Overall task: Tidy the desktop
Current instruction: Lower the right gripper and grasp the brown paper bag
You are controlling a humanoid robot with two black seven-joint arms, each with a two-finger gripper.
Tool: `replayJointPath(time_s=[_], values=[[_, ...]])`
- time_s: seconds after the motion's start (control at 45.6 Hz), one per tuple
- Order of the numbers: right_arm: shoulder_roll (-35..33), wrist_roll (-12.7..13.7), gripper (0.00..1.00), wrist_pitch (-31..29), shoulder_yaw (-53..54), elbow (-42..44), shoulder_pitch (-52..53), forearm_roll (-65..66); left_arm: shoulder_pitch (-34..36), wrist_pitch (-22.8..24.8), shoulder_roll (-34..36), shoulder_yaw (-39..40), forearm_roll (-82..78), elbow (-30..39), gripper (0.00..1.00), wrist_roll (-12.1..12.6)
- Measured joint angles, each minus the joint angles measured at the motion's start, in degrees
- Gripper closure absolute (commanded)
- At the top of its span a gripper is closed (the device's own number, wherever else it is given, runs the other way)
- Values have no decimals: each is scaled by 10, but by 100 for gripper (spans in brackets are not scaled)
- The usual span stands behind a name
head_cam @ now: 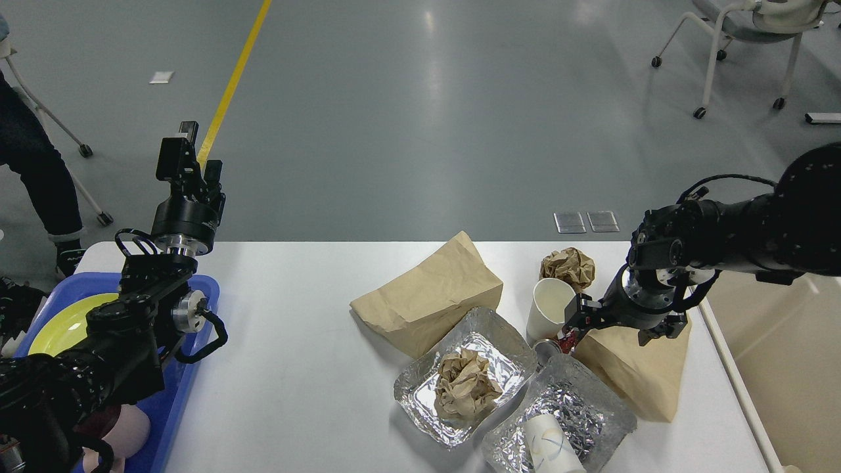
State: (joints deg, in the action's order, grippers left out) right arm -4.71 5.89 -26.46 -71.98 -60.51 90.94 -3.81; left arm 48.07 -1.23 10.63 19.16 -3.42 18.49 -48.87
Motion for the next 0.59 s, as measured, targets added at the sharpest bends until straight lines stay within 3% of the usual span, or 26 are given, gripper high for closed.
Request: replayJointPath(time_s=[0.153,0.307,0.372,0.504,0.591], values=[[5,4,5,1,1,5,-16,-1,0,0,0,0,0,0,3,0],[7,7,45,3,0,14,-27,-1,0,0,0,0,0,0,3,0],[8,7,57,5,-2,15,-30,-1,0,0,0,0,0,0,3,0],[7,8,61,48,-7,14,-42,0,0,0,0,0,0,0,3,0],[6,8,80,86,-17,13,-53,0,0,0,0,0,0,0,3,0]])
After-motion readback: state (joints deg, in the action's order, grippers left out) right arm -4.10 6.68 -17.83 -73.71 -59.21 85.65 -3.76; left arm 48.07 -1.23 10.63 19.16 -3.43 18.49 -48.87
